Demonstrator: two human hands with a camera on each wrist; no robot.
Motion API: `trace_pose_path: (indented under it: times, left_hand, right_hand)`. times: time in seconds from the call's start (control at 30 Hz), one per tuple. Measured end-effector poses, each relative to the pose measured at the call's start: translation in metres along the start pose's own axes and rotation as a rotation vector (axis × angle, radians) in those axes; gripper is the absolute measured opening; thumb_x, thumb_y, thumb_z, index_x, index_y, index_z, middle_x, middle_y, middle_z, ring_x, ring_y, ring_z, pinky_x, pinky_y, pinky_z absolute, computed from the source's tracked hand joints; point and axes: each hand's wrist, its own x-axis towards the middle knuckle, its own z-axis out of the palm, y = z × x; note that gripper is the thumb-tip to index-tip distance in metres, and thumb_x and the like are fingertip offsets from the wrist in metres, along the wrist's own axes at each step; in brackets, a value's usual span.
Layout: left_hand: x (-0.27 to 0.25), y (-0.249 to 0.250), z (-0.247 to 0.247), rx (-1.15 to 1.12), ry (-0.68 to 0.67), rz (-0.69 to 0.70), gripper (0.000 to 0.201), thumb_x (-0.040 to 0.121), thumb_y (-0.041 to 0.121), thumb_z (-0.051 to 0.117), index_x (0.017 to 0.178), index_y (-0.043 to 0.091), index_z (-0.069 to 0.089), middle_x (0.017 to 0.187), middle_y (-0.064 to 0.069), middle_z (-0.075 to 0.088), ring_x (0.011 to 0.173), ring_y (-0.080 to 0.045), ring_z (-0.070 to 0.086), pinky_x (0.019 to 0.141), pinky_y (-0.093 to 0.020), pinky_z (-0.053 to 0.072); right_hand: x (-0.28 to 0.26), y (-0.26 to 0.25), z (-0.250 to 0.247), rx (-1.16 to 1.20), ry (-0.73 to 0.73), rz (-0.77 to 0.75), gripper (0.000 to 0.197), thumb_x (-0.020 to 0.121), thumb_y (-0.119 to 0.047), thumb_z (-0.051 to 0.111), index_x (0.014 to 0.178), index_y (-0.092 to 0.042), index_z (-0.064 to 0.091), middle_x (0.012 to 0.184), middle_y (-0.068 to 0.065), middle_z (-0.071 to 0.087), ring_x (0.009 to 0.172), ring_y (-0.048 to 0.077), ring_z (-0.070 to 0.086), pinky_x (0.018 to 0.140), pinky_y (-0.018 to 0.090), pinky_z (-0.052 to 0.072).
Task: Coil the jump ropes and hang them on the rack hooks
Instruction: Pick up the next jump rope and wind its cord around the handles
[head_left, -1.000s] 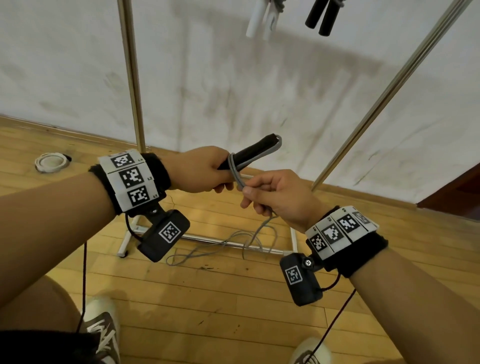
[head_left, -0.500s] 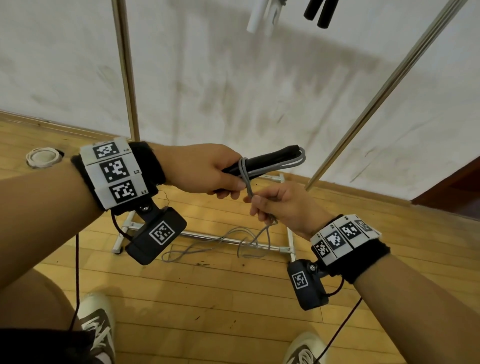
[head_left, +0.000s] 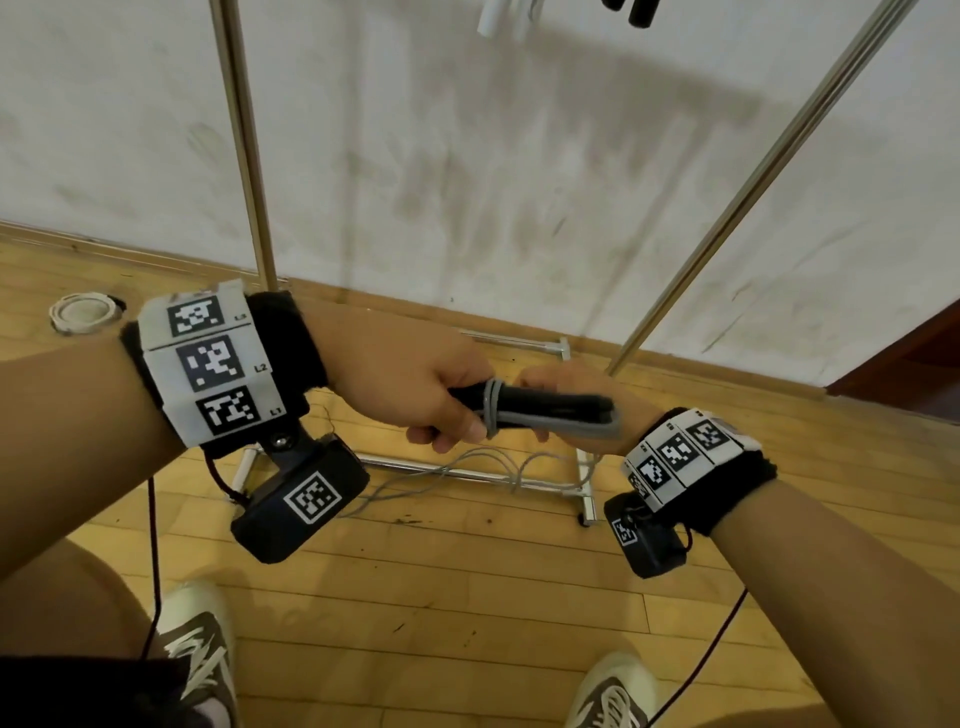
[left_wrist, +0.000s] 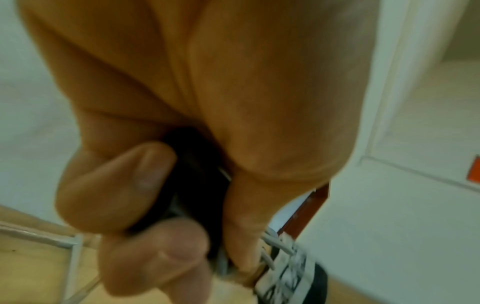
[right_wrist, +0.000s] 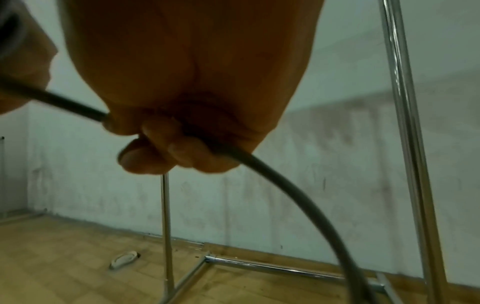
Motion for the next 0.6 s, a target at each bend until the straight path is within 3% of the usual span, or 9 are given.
trace_pose_path:
  times: [0.07, 0.2, 0.27, 0.37, 0.5, 0.6]
  left_hand:
    - [0.006, -0.004, 0.008, 0.043, -0.078, -0.046, 0.019, 0.099, 0.026, 0.058, 0.085, 0.014, 0.062, 0.064, 0.007, 0.064, 0.057, -0.007, 0.057, 0.059, -0.013, 0.045]
    - [0.021, -0.014, 0.024, 0.149, -0.182, -0.162, 0.026, 0.099, 0.032, 0.055, 0.093, 0.008, 0.064, 0.077, -0.003, 0.068, 0.06, -0.009, 0.057, 0.062, -0.022, 0.048]
    - [0.026, -0.02, 0.027, 0.205, -0.156, -0.224, 0.025, 0.1, 0.034, 0.054, 0.09, 0.013, 0.063, 0.077, -0.001, 0.068, 0.059, -0.01, 0.056, 0.06, -0.024, 0.049]
    - [0.029, -0.027, 0.026, 0.243, -0.117, -0.285, 0.025, 0.099, 0.031, 0.051, 0.081, 0.017, 0.059, 0.072, 0.002, 0.063, 0.06, -0.015, 0.052, 0.064, -0.031, 0.048]
    - [0.031, -0.033, 0.021, 0.248, 0.007, -0.306, 0.028, 0.099, 0.028, 0.05, 0.074, 0.016, 0.055, 0.072, -0.002, 0.059, 0.061, -0.019, 0.048, 0.064, -0.035, 0.045]
    - [0.029, -0.039, 0.015, 0.219, 0.14, -0.309, 0.03, 0.098, 0.028, 0.049, 0.072, 0.014, 0.054, 0.073, -0.005, 0.06, 0.061, -0.021, 0.048, 0.064, -0.04, 0.047]
  right_hand:
    - [0.003, -0.011, -0.002, -0.056, -0.017, -0.136, 0.02, 0.095, -0.037, 0.055, 0.075, -0.032, 0.055, 0.069, -0.008, 0.061, 0.063, 0.009, 0.054, 0.064, 0.029, 0.046]
    - [0.004, -0.022, -0.001, 0.207, -0.085, -0.081, 0.022, 0.099, -0.03, 0.054, 0.078, -0.023, 0.058, 0.059, -0.01, 0.056, 0.051, 0.007, 0.052, 0.053, 0.027, 0.046]
    - [0.005, -0.03, -0.002, 0.301, -0.07, -0.026, 0.028, 0.1, -0.032, 0.051, 0.078, -0.017, 0.062, 0.054, -0.014, 0.051, 0.049, 0.003, 0.044, 0.051, 0.025, 0.039]
    - [0.009, -0.044, -0.006, 0.37, -0.022, 0.046, 0.047, 0.102, -0.037, 0.043, 0.078, -0.007, 0.07, 0.051, -0.009, 0.044, 0.046, 0.007, 0.035, 0.048, 0.025, 0.03]
    - [0.011, -0.055, -0.009, 0.393, 0.015, 0.066, 0.028, 0.091, -0.02, 0.062, 0.077, 0.005, 0.066, 0.052, 0.001, 0.051, 0.043, 0.01, 0.04, 0.045, 0.022, 0.033]
    - [0.01, -0.059, -0.006, 0.473, 0.018, 0.046, 0.015, 0.093, -0.015, 0.064, 0.082, -0.005, 0.063, 0.056, 0.0, 0.061, 0.046, 0.011, 0.052, 0.045, 0.022, 0.041]
